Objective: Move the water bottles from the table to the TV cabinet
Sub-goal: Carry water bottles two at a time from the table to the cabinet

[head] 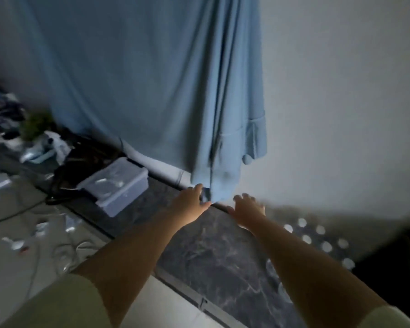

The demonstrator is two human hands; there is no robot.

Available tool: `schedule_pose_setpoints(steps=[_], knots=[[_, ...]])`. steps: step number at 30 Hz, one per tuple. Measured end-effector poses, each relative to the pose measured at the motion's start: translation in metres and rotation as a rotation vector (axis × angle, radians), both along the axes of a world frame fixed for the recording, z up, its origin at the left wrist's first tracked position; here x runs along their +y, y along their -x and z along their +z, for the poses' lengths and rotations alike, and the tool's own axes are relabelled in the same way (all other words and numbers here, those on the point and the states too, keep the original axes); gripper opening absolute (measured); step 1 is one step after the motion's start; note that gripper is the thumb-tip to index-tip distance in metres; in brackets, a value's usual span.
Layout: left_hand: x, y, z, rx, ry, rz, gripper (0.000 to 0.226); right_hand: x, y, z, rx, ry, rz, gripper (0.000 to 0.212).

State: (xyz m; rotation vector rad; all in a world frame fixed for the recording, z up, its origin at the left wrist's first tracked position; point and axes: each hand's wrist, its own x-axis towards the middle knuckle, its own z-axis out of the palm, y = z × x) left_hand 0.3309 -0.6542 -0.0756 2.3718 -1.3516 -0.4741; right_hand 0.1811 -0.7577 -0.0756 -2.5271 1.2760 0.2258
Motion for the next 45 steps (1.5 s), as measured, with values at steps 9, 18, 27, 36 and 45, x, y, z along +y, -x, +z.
schedule_pose_setpoints(steps=[9, 18, 27, 36, 45], knots=[[0.234, -0.074, 0.032, -0.018, -0.025, 0.496, 0.062, 0.173, -0.143, 0.029, -0.02, 0.049, 0.494, 0.052], [0.487, -0.058, 0.044, -0.125, -0.126, 0.771, 0.06, 0.406, -0.183, 0.022, -0.023, 0.053, 0.852, 0.056], [0.716, -0.024, 0.05, -0.075, -0.198, 1.114, 0.063, 0.641, -0.204, 0.026, 0.011, 0.054, 1.145, 0.049], [0.882, -0.014, 0.045, -0.006, -0.129, 1.447, 0.061, 0.817, -0.244, 0.023, 0.026, 0.142, 1.47, 0.053], [0.998, -0.095, 0.038, 0.042, -0.133, 1.613, 0.058, 0.953, -0.339, 0.023, 0.041, 0.128, 1.639, 0.053]])
